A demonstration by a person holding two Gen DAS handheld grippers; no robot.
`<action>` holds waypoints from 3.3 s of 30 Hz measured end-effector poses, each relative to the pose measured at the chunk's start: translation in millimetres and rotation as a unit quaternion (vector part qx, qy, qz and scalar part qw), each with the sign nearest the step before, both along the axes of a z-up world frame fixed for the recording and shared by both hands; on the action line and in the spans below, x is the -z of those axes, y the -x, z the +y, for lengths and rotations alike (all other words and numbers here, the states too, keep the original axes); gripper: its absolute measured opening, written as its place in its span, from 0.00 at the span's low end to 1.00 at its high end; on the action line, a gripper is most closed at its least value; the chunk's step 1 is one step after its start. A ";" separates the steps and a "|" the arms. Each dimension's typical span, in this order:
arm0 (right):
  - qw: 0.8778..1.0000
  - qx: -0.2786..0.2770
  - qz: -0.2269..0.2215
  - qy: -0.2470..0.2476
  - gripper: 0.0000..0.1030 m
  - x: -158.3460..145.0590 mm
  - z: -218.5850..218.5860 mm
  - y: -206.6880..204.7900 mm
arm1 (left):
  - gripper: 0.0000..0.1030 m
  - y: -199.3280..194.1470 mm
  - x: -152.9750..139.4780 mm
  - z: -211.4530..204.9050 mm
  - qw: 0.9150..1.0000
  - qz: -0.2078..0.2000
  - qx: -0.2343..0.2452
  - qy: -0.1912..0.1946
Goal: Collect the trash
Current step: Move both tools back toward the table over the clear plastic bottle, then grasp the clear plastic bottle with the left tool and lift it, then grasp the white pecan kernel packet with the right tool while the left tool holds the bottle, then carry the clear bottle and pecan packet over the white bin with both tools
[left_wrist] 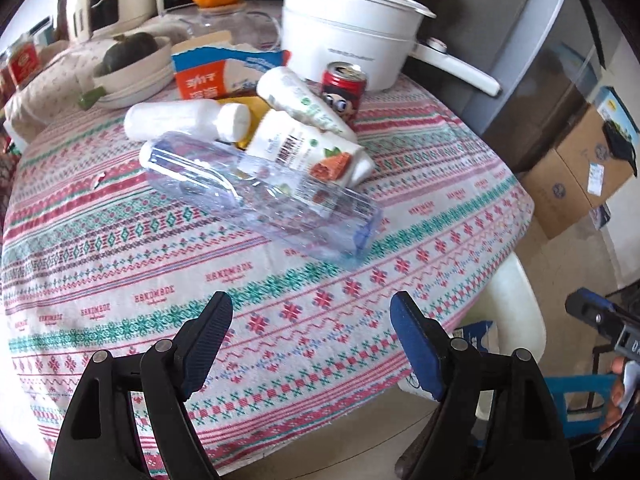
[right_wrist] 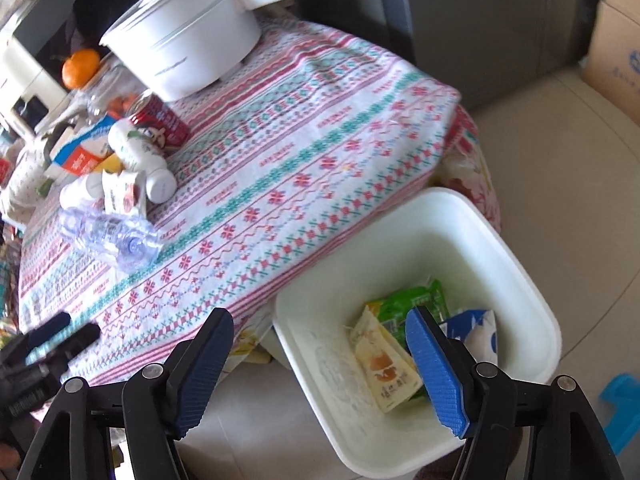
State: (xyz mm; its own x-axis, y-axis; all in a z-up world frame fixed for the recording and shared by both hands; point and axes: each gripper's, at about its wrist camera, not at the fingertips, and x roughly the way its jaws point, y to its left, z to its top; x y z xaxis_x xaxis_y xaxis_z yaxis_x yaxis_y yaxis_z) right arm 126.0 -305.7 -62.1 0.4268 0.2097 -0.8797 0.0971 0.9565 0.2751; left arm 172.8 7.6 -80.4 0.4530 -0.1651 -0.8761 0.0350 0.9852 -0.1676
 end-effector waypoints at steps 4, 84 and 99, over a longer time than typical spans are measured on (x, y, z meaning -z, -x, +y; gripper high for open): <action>0.999 -0.038 -0.006 0.032 0.74 -9.2 23.8 -17.8 | 0.81 -26.3 4.2 26.2 0.998 0.015 -0.059 0.020; 0.987 -0.044 -0.010 -0.155 0.61 86.7 187.9 -144.0 | 0.63 13.8 -20.6 154.6 0.997 -0.006 -0.070 0.025; 0.972 -0.135 -0.051 -0.183 0.10 64.7 221.6 -143.3 | 0.63 19.3 -39.2 135.9 0.997 -0.044 -0.056 0.030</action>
State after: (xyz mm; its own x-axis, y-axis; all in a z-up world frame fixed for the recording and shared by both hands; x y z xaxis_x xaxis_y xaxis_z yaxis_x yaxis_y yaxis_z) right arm 269.3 -84.1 -126.8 0.3933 0.6176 -0.6811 -0.1905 0.7794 0.5968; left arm 153.5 143.5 -41.2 0.5461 -0.1604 -0.8222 -0.0582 0.9719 -0.2282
